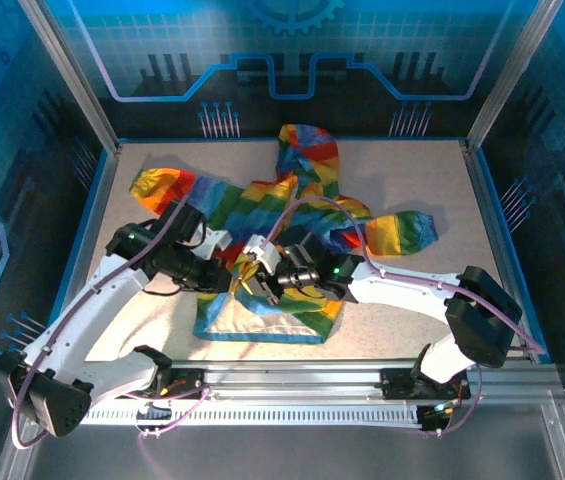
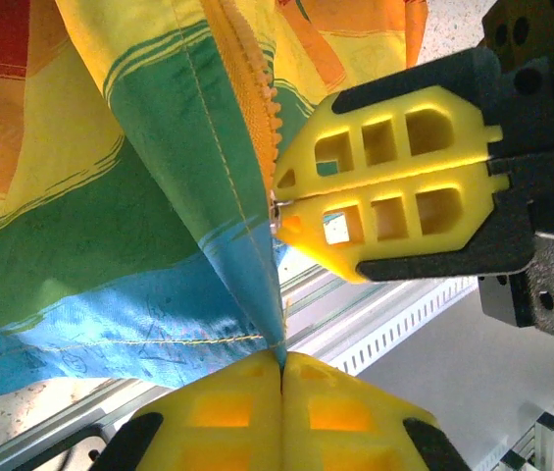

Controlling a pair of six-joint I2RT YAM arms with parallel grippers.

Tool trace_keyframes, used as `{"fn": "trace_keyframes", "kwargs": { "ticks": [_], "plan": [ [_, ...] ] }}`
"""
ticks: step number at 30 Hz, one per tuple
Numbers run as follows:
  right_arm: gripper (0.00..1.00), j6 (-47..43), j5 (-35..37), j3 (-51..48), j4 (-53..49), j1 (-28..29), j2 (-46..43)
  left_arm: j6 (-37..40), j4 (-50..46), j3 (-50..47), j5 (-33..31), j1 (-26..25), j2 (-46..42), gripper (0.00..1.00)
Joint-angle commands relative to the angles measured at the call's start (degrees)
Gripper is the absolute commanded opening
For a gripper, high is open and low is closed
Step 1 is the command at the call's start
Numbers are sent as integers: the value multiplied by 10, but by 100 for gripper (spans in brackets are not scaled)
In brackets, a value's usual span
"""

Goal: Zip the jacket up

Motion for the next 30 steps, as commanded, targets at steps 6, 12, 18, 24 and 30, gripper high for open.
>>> {"fn": "trace_keyframes", "kwargs": {
  "ticks": [6,12,18,24,30],
  "plan": [
    [0,0,19,28,-18,-23,12,15,-56,5,15,-5,-27,0],
    [0,-5,21,30,-26,-33,12,18,-63,7,11,-6,-30,0],
    [0,-12,23,38,-37,-47,16,15,-57,3,7,-5,-30,0],
    [0,-17,22,49,-47,-63,24,10,-55,-6,8,-5,-33,0],
    [0,-19,14,62,-50,-76,39,2,-55,-18,10,-5,-44,0]
  ]
}}
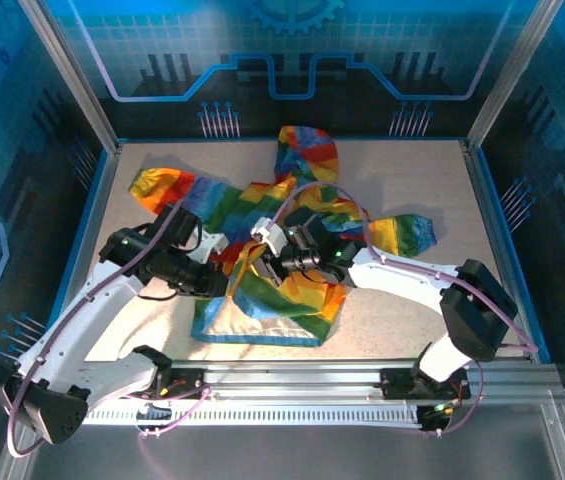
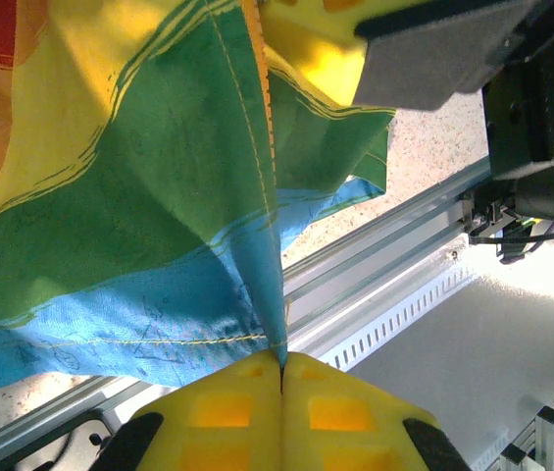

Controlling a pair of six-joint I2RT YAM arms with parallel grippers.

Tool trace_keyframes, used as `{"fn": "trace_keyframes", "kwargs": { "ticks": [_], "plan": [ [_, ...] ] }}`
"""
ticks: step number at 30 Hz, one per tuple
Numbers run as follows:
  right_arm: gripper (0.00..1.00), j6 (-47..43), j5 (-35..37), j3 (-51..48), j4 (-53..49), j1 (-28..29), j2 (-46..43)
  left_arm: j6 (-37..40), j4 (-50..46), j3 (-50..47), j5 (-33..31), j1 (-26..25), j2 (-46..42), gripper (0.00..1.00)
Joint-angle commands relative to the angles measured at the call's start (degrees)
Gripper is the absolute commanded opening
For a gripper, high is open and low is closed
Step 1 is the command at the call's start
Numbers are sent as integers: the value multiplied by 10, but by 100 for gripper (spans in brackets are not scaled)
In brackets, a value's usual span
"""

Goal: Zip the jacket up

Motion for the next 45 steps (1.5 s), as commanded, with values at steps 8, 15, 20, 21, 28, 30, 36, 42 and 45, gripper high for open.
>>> {"fn": "trace_keyframes", "kwargs": {
  "ticks": [8,15,20,21,28,30,36,42,45],
  "plan": [
    [0,-9,13,29,-10,-29,26,-10,-42,-23,8,-6,-40,0],
    [0,-12,12,45,-17,-38,41,-16,-42,-32,7,-5,-53,0],
    [0,-17,10,54,-21,-44,50,-23,-40,-40,8,-5,-59,0],
    [0,-19,11,56,-22,-47,51,-24,-39,-41,8,-6,-61,0],
    [0,-25,8,68,-31,-60,60,-28,-40,-48,7,-6,-70,0],
    [0,-28,8,71,-33,-64,61,-30,-40,-50,7,-6,-73,0],
    [0,-36,9,74,-39,-79,61,-34,-40,-58,4,-6,-81,0],
    [0,-49,9,82,-53,-99,63,-37,-42,-63,2,-6,-86,0],
    [0,-54,9,87,-57,-109,64,-38,-42,-63,1,-5,-87,0]
  ]
}}
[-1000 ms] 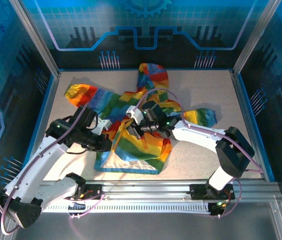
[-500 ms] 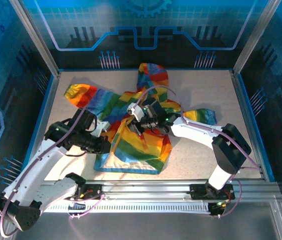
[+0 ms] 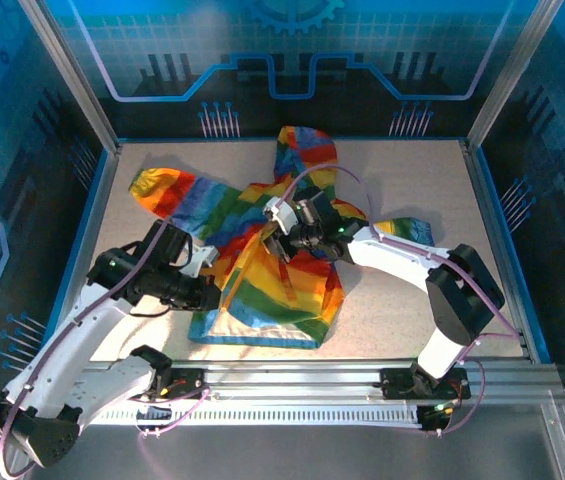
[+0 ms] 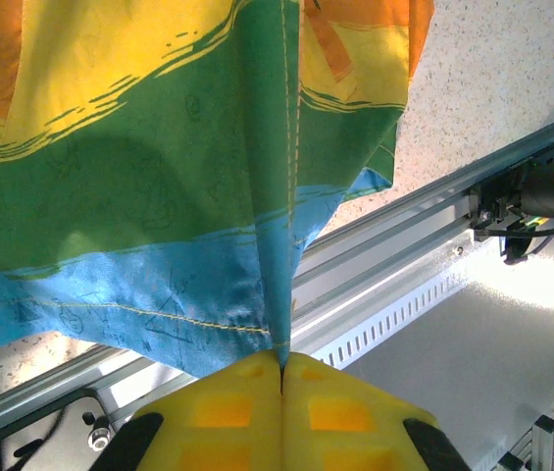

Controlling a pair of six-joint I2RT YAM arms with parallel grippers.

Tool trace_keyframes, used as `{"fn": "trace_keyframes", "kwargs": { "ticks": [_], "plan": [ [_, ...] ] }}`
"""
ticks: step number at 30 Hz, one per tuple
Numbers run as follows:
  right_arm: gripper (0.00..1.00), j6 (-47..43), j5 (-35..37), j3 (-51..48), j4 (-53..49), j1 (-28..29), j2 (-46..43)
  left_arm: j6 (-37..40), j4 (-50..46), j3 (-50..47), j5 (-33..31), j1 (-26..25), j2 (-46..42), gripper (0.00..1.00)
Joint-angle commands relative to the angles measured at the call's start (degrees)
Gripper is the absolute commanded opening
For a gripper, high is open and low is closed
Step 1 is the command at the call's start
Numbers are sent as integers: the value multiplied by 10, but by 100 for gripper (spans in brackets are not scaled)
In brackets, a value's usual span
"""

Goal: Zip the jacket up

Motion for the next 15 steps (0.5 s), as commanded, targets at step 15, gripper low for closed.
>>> {"fn": "trace_keyframes", "kwargs": {
  "ticks": [15],
  "plan": [
    [0,-40,16,71,-31,-77,33,-6,-41,-10,-4,-5,-5,0]
  ]
}}
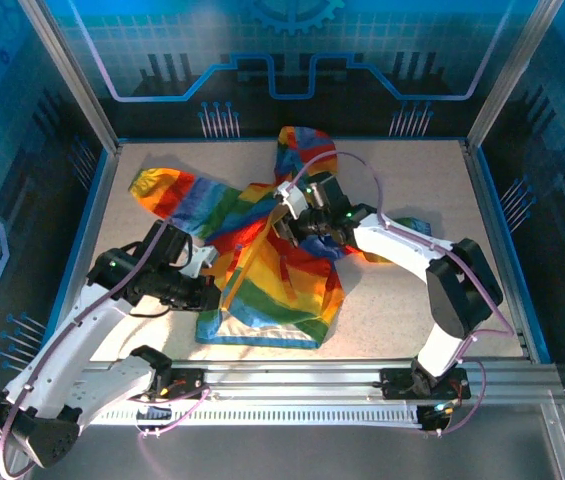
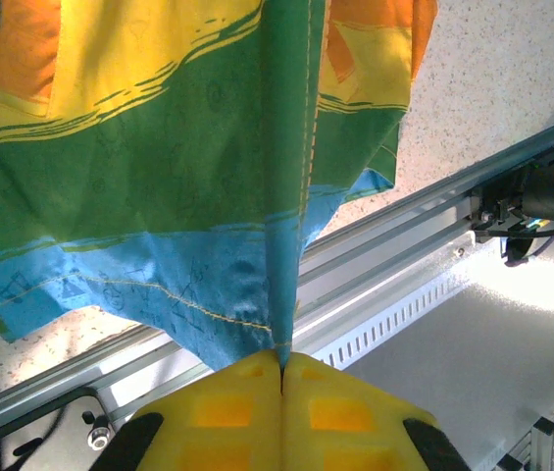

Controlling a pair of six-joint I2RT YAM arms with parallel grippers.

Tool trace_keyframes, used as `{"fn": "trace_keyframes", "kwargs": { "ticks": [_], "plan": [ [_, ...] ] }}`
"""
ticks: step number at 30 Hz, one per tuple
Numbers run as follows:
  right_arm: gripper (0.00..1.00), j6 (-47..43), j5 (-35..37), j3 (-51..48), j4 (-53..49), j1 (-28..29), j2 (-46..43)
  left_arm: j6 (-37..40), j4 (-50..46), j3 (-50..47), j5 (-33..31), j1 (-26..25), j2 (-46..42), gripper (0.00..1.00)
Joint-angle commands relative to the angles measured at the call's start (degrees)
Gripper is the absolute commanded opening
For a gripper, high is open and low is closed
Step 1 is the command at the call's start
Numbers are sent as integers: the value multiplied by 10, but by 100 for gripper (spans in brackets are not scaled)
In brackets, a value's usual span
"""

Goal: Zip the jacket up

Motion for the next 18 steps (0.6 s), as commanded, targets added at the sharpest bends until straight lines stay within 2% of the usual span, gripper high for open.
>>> {"fn": "trace_keyframes", "kwargs": {
  "ticks": [1,18],
  "plan": [
    [0,-14,15,31,-2,-24,14,-3,-41,-7,-2,-6,-5,0],
    [0,-29,3,109,-32,-68,80,3,-48,-16,-14,1,-3,0]
  ]
}}
